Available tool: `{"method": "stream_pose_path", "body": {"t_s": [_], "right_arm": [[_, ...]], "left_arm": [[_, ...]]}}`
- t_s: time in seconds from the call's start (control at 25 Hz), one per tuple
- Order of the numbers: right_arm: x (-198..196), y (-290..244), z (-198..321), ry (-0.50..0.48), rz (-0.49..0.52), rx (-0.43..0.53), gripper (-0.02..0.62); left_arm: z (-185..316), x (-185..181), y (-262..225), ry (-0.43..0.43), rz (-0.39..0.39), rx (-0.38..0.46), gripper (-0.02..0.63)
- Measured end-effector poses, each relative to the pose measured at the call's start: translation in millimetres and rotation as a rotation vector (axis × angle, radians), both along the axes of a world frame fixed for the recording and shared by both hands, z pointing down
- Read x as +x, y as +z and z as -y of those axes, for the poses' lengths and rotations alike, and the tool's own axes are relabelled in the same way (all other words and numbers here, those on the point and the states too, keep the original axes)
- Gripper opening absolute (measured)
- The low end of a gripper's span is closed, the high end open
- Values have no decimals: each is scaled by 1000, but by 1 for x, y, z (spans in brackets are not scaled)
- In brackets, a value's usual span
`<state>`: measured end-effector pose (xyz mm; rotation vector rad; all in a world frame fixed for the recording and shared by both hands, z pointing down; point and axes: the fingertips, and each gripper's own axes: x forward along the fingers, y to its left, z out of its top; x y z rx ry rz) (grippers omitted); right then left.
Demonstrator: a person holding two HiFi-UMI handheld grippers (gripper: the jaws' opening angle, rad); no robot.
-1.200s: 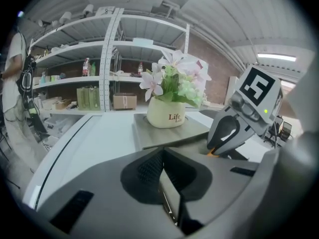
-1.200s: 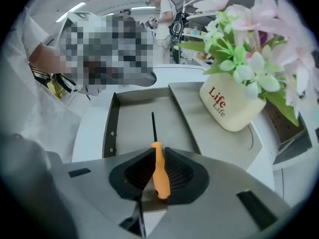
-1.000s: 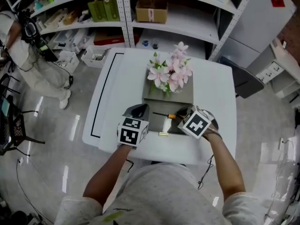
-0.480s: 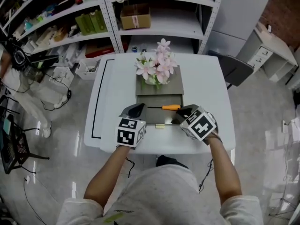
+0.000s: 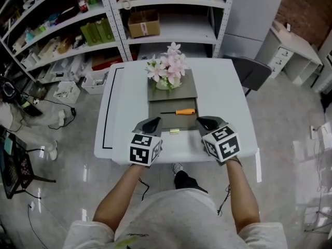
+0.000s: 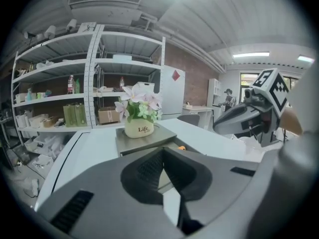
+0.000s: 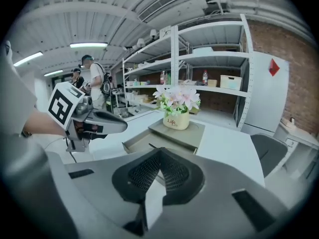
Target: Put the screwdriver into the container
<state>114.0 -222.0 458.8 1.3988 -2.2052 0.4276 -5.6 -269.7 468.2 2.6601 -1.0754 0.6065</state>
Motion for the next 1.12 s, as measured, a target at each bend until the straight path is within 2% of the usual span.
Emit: {"method": "stream_pose_path", "body": {"t_s": [0.2, 0.4, 1.12], "right_arm": [[4, -14, -16, 98, 71, 57, 3], [9, -21, -24, 155, 97, 89, 3], [-1, -19, -41, 156, 95, 106, 3]], "left_arm": [[-13, -2, -7, 10, -7, 10, 5], [-22, -1, -13, 29, -12, 23, 5], [-40, -9, -9, 45, -13, 20, 5]]}}
